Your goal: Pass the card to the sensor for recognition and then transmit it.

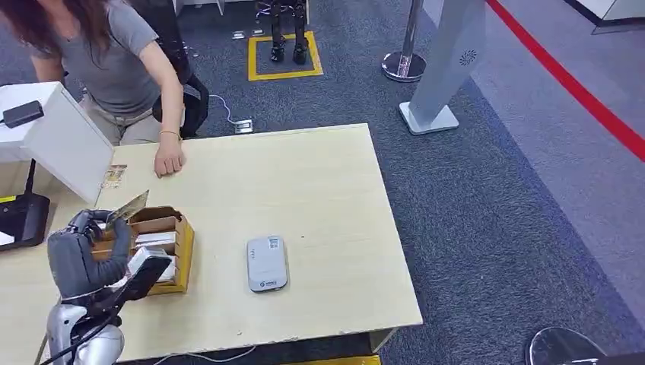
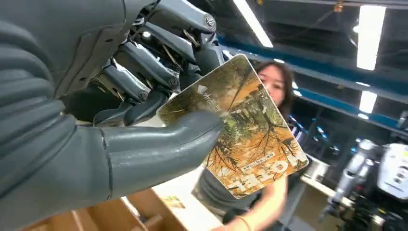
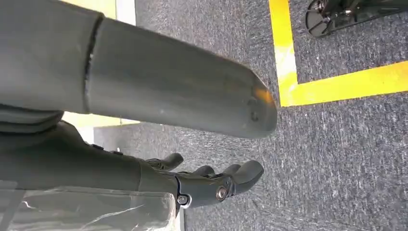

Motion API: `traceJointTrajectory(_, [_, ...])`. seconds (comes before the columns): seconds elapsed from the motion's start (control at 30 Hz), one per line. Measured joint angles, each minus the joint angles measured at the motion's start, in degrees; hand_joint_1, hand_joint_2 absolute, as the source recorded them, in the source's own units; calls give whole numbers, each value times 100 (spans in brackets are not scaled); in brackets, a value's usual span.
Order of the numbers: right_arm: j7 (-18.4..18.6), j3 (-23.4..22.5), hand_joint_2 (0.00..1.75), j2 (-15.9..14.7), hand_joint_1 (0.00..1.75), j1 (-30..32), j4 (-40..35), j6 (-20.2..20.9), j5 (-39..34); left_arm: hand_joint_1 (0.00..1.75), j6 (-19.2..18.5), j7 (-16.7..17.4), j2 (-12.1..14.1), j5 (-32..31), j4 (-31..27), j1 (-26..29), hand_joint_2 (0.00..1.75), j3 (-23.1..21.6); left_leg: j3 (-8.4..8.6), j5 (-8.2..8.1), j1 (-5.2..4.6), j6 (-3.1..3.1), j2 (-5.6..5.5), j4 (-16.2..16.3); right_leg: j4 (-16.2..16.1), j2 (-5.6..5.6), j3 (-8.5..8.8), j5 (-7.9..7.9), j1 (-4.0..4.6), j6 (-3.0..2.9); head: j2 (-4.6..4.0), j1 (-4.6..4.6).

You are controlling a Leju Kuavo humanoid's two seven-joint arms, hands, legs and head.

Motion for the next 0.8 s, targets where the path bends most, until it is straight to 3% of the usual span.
traceJointTrajectory(0.4, [0, 20, 0, -2, 0, -5, 0, 15, 7, 175, 72, 17, -22, -101, 125, -64, 175, -212, -1, 0, 0, 0, -1, -1, 0, 0, -2, -1, 0, 0, 0, 0])
traceJointTrajectory(0.47, [-2, 24, 0, -2, 0, -4, 0, 31, 28, 175, 236, 81, -17, -508, 151, -85, 175, -275, 0, 0, 0, 0, -2, 0, 0, -1, -2, -1, 0, 0, 0, 0])
traceJointTrajectory(0.63, [-28, 79, 0, -2, 0, -18, 0, 68, 105, 175, 789, 632, 4, -2498, 311, -258, 175, -673, 0, 0, -1, 0, -4, 0, 0, -2, 0, 1, -1, 2, 0, 0])
traceJointTrajectory(0.8, [-26, 160, 0, -9, 0, -26, 0, 92, 138, 175, 763, 1343, 55, -4025, 709, -539, 175, -1259, 0, 1, -1, 0, -4, 1, 0, -2, 0, 2, -1, 1, 0, 0])
